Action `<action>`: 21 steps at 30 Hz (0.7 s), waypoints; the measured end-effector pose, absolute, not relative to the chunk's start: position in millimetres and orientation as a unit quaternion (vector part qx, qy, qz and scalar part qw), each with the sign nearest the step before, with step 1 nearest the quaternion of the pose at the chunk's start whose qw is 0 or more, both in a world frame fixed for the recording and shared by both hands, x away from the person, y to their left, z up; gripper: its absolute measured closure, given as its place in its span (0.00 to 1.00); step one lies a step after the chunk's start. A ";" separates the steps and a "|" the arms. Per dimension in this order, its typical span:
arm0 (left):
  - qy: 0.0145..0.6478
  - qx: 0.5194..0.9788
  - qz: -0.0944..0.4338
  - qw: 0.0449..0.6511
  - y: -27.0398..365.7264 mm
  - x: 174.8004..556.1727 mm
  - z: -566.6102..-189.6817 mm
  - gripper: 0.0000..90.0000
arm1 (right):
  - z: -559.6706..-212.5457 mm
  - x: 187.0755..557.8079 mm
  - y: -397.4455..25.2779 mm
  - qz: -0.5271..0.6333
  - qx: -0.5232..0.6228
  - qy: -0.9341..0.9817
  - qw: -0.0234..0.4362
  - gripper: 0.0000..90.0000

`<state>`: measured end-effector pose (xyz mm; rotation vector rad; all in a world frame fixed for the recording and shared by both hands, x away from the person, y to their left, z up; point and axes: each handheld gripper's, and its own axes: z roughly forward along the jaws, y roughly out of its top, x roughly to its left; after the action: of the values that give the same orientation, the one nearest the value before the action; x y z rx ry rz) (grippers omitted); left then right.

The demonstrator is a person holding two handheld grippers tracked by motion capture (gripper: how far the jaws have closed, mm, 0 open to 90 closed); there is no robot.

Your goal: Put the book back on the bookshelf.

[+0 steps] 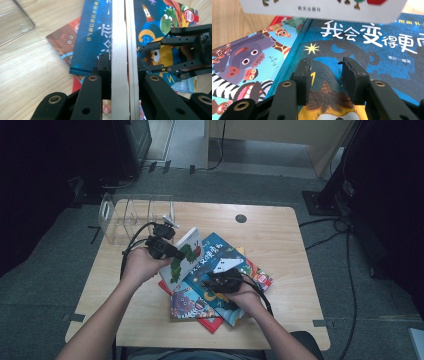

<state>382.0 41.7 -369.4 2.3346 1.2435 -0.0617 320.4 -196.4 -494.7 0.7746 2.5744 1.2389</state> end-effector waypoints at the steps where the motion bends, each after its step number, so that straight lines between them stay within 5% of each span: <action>1: 0.458 0.854 -0.020 0.246 44.1 382.1 -368.1 0.86 | -494.7 320.3 -196.2 0.416 0.261 0.866 0.091 0.65; 21: 0.520 0.820 0.006 0.238 93.4 387.4 -358.3 0.86 | -495.3 319.2 -194.1 0.412 0.257 0.868 0.103 0.61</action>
<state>387.4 93.4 -358.3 2.2472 1.4254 0.0159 319.2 -194.1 -495.3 0.7592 2.5614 1.2165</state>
